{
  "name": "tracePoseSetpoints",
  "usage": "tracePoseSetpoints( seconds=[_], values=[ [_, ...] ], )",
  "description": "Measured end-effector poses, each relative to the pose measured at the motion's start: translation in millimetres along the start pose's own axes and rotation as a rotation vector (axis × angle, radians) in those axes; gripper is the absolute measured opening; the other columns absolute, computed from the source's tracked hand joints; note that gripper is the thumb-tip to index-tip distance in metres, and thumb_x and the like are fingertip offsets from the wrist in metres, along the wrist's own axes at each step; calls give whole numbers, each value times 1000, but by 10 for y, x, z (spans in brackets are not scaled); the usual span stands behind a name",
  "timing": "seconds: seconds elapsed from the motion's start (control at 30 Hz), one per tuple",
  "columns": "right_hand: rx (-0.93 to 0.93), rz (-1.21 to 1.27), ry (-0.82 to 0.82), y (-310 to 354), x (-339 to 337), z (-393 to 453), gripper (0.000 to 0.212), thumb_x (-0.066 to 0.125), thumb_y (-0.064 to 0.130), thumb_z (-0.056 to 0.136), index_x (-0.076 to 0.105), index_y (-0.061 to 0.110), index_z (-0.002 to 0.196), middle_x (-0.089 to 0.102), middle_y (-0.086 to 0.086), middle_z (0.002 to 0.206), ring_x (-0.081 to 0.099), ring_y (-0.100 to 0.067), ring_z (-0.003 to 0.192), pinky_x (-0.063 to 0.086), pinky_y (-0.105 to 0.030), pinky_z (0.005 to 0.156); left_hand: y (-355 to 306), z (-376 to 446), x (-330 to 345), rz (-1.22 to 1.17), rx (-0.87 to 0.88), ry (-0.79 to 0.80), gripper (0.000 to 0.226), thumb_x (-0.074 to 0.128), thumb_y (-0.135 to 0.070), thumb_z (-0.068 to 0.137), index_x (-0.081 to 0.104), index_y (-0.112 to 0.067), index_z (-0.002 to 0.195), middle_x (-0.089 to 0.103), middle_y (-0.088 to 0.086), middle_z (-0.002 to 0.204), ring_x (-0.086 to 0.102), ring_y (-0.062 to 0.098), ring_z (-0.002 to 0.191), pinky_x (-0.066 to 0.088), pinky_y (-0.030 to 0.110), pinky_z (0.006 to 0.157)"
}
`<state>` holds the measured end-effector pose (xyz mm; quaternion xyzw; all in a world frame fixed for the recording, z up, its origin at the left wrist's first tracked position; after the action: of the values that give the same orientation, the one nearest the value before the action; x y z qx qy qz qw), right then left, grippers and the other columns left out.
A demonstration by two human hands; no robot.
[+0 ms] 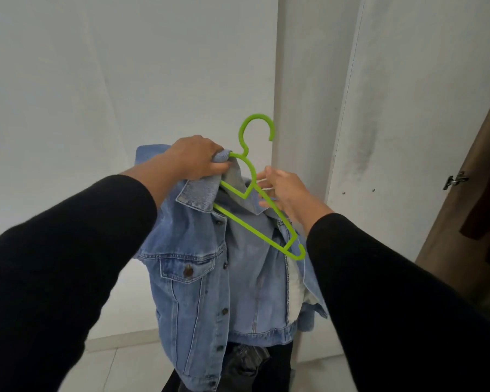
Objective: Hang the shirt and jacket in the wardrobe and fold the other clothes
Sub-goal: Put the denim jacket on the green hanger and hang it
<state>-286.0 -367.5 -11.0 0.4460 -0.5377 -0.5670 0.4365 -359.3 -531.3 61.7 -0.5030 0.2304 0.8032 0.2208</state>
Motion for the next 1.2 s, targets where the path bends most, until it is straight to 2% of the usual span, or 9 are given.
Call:
tracePoseSetpoints(
  seconds=[0.1,0.2,0.33,0.53,0.67,0.77,0.87,0.93,1.2],
  values=[
    [-31,-501,-96,-188,-129,184,25,47,11,95,62,12,116,62,-6,99,58,-23,87,47,-31,81,115,-6,-146,-1,35,5,33,54,-45,89,68,-17,99,68,11,89,59,28,82,44,32,69],
    [-92,-862,-23,-364,-133,263,59,64,15,84,44,20,139,49,-12,136,48,-30,125,39,-32,102,183,-32,-285,-8,100,2,33,55,-47,88,69,-18,95,68,9,80,60,27,76,48,34,68],
    [-61,-1110,54,-519,35,348,101,82,40,64,23,36,146,31,-11,147,30,-38,135,31,-50,110,219,-90,-415,-22,200,-85,65,32,-66,71,70,-19,94,70,9,79,60,28,71,47,33,65],
    [-82,-1107,49,-543,150,343,108,81,36,66,12,35,148,24,-9,150,27,-36,137,33,-58,105,378,-221,-551,-135,228,-194,63,33,-62,72,70,-15,93,71,9,84,61,27,74,42,28,67],
    [-273,-873,-14,-605,264,306,72,69,24,73,32,29,134,39,-12,123,55,-41,109,46,-46,93,517,-244,-538,-166,104,-171,59,37,-63,73,66,-14,88,65,7,72,57,25,68,46,33,66],
    [-316,-817,-49,-433,232,358,33,49,31,72,61,11,95,49,-18,90,56,-38,80,39,-28,66,611,-241,-498,-212,46,-177,41,47,-49,80,64,-12,83,58,5,65,53,25,63,41,30,63],
    [-244,-740,-18,-331,151,408,31,54,34,73,41,16,51,35,-5,56,31,-19,55,24,-28,49,704,-238,-477,-212,20,-173,38,47,-45,80,65,-11,85,59,5,67,55,26,66,40,29,64],
    [-159,-701,-6,-330,93,462,36,59,25,77,36,16,51,29,-1,53,24,-12,55,22,-28,48,756,-239,-449,-195,12,-155,38,50,-45,82,66,-11,86,61,7,69,56,27,67,42,30,65],
    [133,-332,-25,-337,-78,580,12,70,14,81,62,6,84,58,-10,84,56,-21,77,47,-30,72,962,-261,-264,-99,-78,-47,17,58,-29,91,62,-13,87,63,12,77,54,28,74,38,30,67]
  ],
)
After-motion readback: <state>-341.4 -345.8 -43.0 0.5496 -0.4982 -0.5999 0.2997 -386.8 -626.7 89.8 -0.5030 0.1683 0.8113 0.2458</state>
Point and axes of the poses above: each hand's wrist, its own z-axis towards the middle knuckle, its own x-axis out of the palm, y = z × x, the point moved 3 cm from there along z, towards the middle knuckle
